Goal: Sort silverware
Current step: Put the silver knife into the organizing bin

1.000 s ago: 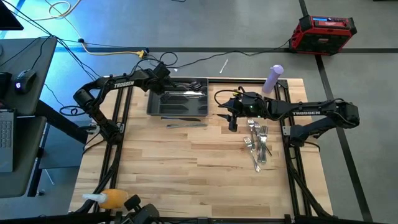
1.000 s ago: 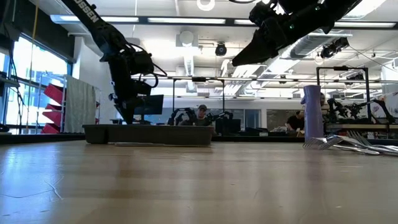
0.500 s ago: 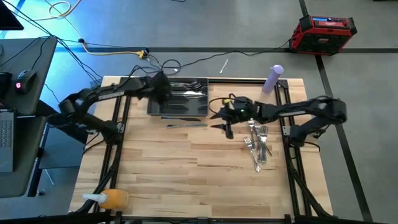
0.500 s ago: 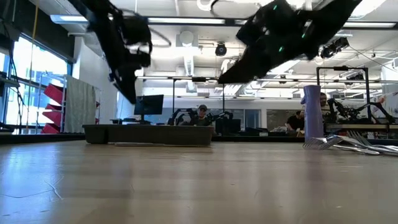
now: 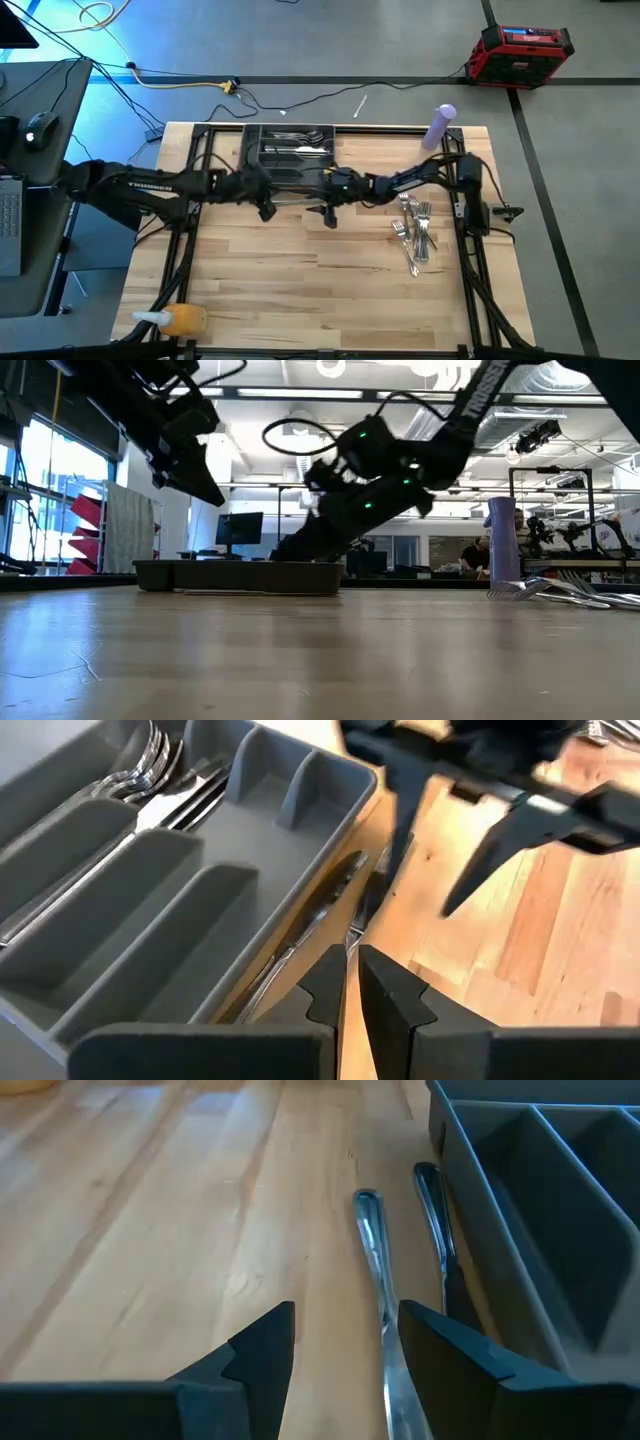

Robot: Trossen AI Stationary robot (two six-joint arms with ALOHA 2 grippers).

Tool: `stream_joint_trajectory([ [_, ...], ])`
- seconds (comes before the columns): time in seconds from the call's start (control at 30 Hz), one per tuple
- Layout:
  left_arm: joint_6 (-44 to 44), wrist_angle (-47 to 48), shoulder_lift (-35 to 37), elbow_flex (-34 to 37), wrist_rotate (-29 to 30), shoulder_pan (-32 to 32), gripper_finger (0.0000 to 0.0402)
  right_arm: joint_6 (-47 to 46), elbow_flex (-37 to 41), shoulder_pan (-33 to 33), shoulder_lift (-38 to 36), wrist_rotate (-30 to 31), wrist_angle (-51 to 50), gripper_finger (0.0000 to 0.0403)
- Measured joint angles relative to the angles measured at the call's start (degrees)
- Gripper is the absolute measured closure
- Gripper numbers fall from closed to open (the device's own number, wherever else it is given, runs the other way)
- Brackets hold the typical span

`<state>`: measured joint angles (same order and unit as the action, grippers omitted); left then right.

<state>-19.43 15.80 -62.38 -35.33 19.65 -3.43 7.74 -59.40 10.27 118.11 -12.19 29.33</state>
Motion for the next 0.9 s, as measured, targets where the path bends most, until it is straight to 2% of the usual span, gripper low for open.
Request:
stream_joint_trajectory([
  [0.17, 0.03, -0.16, 0.01, -0.02, 4.62, 4.59, 0.0390, 2.64, -5.50, 0.75, 3.85, 0.03, -2.57, 0.0236],
  [0.5, 0.05, 0.86, 0.17, -0.04, 5.28, 6.90, 0.0390, 1.60, -10.44, 0.84, 10.39, 0.83, -4.02, 0.0236],
  [0.67, 0.05, 0.83, 0.17, -0.06, 5.52, 6.87, 0.0390, 1.79, -10.82, 0.72, 10.04, 1.93, -7.19, 0.0239],
  [0.9, 0.07, 0.67, 0.17, -0.04, 6.20, 6.87, 0.0390, 0.92, -10.91, -0.37, 9.91, 2.70, -9.44, 0.0270],
])
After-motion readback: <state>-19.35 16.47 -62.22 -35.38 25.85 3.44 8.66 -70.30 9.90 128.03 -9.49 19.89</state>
